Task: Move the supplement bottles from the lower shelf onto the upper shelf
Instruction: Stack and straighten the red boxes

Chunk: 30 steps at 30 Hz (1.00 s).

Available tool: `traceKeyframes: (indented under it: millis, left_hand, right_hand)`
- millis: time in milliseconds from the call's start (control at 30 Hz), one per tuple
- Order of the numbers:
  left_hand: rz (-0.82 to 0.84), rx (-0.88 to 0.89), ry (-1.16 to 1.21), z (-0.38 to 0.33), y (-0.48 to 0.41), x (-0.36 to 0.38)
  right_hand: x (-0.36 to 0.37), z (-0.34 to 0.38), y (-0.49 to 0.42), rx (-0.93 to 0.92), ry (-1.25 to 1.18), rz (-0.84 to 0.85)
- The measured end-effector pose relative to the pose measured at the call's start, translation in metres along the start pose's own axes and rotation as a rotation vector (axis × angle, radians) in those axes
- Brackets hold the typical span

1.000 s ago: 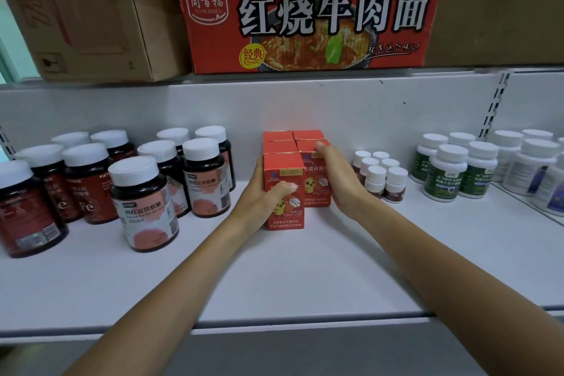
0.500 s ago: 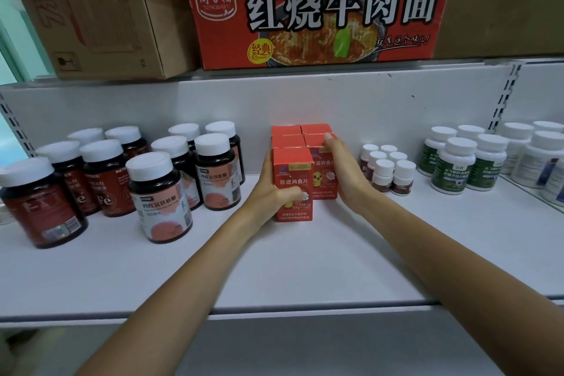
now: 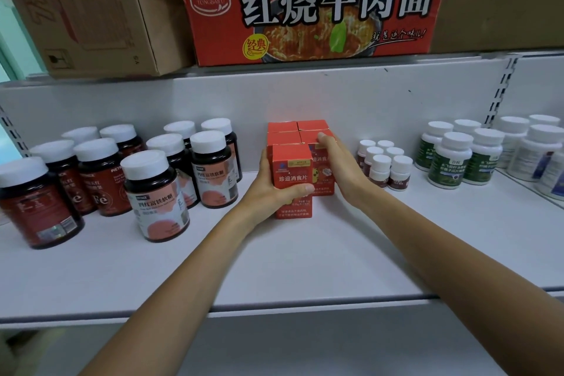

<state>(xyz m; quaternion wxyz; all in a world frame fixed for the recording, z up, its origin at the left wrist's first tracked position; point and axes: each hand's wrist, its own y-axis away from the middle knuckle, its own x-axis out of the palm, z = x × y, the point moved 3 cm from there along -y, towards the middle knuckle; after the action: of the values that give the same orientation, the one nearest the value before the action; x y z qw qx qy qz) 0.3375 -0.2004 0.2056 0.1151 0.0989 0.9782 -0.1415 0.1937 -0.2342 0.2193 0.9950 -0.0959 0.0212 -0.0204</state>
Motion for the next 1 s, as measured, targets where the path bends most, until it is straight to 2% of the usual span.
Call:
traceKeyframes:
  millis: [500,767,867,933,1000]
  left_hand:
    - [-0.029,0.025,-0.092,-0.004,0.014,-0.006]
    - [-0.055,0.011,-0.11,-0.001,0.011,-0.003]
    - [-0.057,-0.022,-0.062,-0.006,0.014,-0.004]
    - [-0.078,-0.038,0.006,-0.018,0.018,-0.006]
    - [-0.17,0.023,-0.007,-0.037,0.023,-0.01]
  right_hand:
    - [0.003,0.01,0.014,-0.023,0.041,-0.077]
    - [0.003,0.008,0.014,-0.017,-0.038,-0.034]
    - [0.002,0.013,0.018,-0.03,0.006,-0.018]
    - [-0.006,0.021,0.02,-0.068,0.079,-0.066]
    - [-0.019,0.034,0.019,-0.111,0.16,-0.147]
